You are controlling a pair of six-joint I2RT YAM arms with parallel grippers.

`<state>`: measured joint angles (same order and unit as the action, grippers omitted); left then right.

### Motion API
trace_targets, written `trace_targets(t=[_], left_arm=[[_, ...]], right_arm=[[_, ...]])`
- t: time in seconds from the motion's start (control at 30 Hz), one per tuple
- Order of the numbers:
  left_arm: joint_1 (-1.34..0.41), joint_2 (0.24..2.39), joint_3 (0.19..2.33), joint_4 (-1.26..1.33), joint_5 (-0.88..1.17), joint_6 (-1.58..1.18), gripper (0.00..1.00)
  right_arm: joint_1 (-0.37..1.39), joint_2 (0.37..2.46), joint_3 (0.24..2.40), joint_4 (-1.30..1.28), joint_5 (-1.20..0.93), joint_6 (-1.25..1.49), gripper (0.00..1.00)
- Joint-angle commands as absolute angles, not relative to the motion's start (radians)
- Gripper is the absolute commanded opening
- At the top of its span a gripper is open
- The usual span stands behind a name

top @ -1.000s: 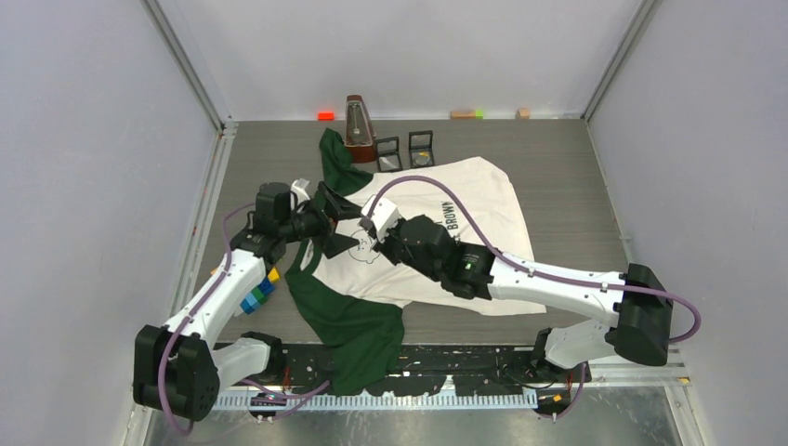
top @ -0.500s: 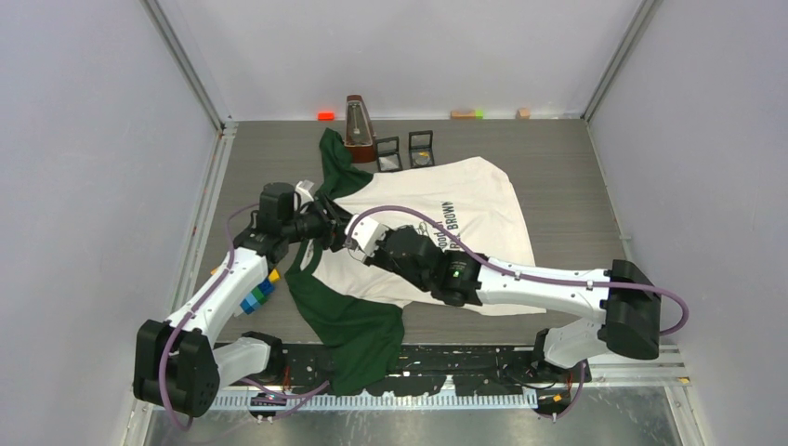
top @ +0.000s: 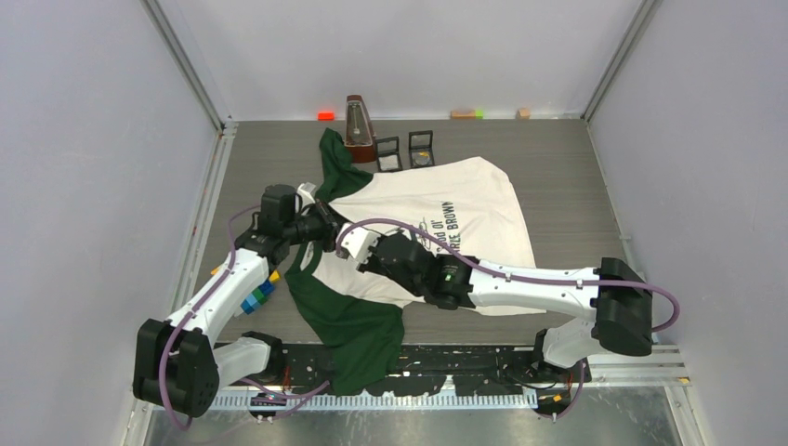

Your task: Pin the brooch onto the clothing

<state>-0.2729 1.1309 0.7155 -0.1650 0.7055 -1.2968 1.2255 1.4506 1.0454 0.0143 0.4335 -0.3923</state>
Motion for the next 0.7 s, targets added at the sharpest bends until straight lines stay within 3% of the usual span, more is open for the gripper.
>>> trace_targets(t=[0.0,0.07,0.13,0.17,0.23,0.3,0.47,0.67], left_arm=[[-0.281,1.127,0.713,-0.116,0.756,-1.273,0.04],[-0.280,1.127,0.713,-0.096,0.752,-1.270,0.00],[-0.277,1.119,0.710,-0.076,0.726,-1.256,0.00],[-0.272,1.113,0.709,-0.069,0.711,-1.241,0.00],[-0.260,1.105,0.713,-0.069,0.684,-1.187,0.00],[-0.247,1.098,0.723,-0.072,0.671,-1.101,0.00],[-0.238,1.084,0.744,-0.049,0.739,-0.919,0.00],[-0.238,1.080,0.765,-0.031,0.930,-0.779,0.00]], right_arm=[[1.234,1.452,1.091,0.060,0.458,-0.401,0.01],[1.235,1.451,1.095,0.047,0.467,-0.391,0.02],[1.235,1.444,1.102,0.024,0.481,-0.365,0.26],[1.235,1.434,1.103,0.018,0.484,-0.337,0.44],[1.234,1.400,1.097,0.009,0.494,-0.298,0.60],[1.224,1.365,1.083,-0.022,0.490,-0.248,0.68],[1.065,1.254,1.062,-0.130,0.252,-0.003,0.73],[0.758,1.197,1.035,-0.148,-0.297,0.294,0.73]])
